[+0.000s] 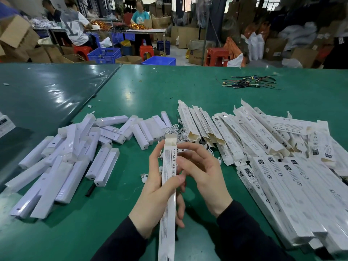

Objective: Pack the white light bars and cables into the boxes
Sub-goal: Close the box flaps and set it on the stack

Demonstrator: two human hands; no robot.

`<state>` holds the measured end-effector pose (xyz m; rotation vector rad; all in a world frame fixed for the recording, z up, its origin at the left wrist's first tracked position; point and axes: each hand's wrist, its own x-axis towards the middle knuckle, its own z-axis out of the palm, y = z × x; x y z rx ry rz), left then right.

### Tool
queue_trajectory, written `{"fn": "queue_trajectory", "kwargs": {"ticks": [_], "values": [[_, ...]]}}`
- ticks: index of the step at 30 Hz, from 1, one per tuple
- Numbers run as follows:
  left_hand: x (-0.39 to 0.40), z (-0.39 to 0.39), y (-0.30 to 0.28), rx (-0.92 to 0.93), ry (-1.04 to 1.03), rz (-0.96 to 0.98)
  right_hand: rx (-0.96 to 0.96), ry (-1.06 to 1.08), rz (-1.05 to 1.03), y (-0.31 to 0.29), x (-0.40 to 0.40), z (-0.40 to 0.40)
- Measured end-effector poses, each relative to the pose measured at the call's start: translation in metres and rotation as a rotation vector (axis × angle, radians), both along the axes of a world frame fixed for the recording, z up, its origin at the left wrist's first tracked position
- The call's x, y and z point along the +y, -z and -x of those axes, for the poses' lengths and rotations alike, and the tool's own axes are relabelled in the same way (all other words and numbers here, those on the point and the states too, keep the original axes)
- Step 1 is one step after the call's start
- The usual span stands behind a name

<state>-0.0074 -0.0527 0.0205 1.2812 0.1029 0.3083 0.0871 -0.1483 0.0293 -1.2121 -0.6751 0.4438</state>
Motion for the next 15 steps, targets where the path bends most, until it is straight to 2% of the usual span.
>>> {"fn": "queue_trajectory", "kwargs": {"ticks": [10,15], "values": [[0.0,-0.0005,0.0011,0.017,0.032,-0.029,-0.023,-0.004,0.083,0.0017,0.0004,-0.0037],[0.0012,0.0011,0.001,0.013,0.036,-0.032,0.233,-0.026,0.073,0.0007,0.0031,-0.003]]}}
